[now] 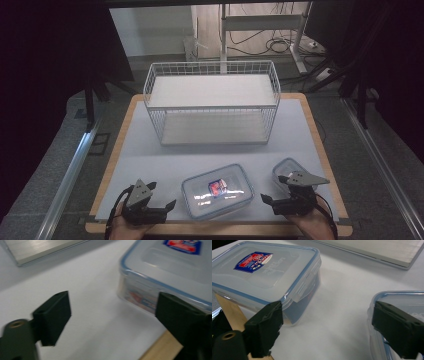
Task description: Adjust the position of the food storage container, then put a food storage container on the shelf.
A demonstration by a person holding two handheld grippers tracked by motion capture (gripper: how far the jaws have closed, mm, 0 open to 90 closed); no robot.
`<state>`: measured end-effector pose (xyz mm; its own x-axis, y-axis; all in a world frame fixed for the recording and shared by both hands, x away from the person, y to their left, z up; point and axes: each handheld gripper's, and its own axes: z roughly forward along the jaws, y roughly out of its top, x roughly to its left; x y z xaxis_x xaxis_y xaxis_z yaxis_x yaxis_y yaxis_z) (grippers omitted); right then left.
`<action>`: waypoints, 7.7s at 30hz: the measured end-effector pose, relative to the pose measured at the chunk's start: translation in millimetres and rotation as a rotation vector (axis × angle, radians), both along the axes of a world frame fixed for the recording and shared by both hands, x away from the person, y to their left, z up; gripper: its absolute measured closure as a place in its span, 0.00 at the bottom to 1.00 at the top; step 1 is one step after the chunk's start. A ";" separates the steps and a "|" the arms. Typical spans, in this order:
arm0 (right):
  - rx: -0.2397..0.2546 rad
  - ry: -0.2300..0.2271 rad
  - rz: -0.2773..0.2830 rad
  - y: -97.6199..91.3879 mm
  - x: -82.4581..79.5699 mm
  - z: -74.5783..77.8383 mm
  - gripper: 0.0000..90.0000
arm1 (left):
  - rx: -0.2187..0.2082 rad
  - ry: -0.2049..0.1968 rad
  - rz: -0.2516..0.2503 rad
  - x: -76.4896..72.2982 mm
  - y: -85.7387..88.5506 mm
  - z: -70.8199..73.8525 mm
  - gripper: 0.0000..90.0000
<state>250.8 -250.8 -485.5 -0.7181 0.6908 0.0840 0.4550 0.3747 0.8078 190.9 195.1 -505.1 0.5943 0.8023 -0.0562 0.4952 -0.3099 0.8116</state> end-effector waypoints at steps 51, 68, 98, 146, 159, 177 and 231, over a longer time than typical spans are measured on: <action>-0.094 0.131 0.278 39.8 -18.8 -10.2 0.97 | -0.013 0.111 -0.255 -33.1 -66.1 -15.6 1.00; -0.088 0.134 0.265 58.9 -11.1 -16.6 0.98 | 0.023 0.119 -0.229 2.8 -57.6 -13.7 1.00; -0.067 0.043 0.114 23.8 -3.8 -3.1 0.56 | 0.046 0.061 -0.078 18.6 -12.2 -6.7 0.49; 0.079 0.260 0.097 47.3 52.7 0.4 0.17 | -0.199 0.312 -0.173 97.6 -13.8 0.8 0.11; 0.100 0.300 0.104 54.4 61.4 -4.5 0.17 | -0.226 0.350 -0.203 108.8 -19.0 -5.0 0.11; 0.202 0.465 0.116 61.0 74.1 -17.8 0.21 | -0.309 0.445 -0.243 121.9 -24.2 -11.2 0.16; 0.345 0.563 0.067 45.0 55.1 -13.8 0.53 | -0.540 0.480 -0.157 80.5 3.6 -17.4 0.54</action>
